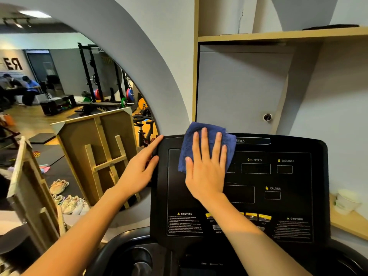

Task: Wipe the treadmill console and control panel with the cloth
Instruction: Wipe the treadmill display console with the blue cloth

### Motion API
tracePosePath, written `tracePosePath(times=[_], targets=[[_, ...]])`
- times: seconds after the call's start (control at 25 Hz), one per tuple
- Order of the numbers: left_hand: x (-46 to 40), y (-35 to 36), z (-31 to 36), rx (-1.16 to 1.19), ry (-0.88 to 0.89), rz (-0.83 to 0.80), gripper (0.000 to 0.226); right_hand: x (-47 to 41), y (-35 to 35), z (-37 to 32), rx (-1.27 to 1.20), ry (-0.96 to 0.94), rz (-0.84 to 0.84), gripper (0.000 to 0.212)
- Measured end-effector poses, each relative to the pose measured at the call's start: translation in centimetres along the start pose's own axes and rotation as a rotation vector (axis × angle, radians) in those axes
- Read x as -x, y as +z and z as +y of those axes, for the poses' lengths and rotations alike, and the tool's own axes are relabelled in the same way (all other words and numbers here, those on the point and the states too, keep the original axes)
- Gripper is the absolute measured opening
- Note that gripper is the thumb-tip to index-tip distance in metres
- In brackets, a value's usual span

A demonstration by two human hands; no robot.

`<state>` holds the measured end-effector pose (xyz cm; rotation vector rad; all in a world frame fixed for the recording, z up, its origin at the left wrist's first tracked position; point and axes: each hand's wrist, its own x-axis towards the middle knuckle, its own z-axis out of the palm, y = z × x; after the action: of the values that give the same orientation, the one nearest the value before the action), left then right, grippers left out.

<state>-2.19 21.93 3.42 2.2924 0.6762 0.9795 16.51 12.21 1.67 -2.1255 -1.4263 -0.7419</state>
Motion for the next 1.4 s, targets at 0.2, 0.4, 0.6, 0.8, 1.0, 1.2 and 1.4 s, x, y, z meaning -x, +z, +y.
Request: tracePosePath(times=[0.2, 0.4, 0.6, 0.8, 1.0, 1.2, 1.4], targets=[[-0.1, -0.5, -0.3, 0.087, -0.004, -0.014, 0.053, 0.3, 0.4, -3.1, -0.025, -0.138, -0.05, 0.071], [0.0, -0.7, -0.3, 0.138, 0.062, -0.026, 0.05, 1.5, 0.8, -4.2, -0.094, -0.232, -0.086, 0.07], [0.0, -0.8, 0.7, 0.19, 0.005, -0.046, 0.05, 3.9, 1.3, -4.7, -0.104, -0.309, -0.158, 0.071], [0.1, -0.5, 0.9, 0.045, 0.021, -0.006, 0.05, 6.6, 1.8, -5.0, -0.097, -0.355, -0.205, 0.068], [0.3, 0.3, 0.6, -0.024, 0.005, -0.011, 0.053, 9.4, 2.3, -4.8, -0.091, -0.392, -0.268, 0.068], [0.6, 0.7, 0.9, -0.025, 0.009, -0.004, 0.056, 11.8, 2.7, -3.9, -0.1, -0.425, -0.316, 0.072], [0.6, 1.0, 1.1, -0.048, 0.004, 0.005, 0.059, 13.3, 3.0, -2.5, -0.094, -0.446, -0.341, 0.075]])
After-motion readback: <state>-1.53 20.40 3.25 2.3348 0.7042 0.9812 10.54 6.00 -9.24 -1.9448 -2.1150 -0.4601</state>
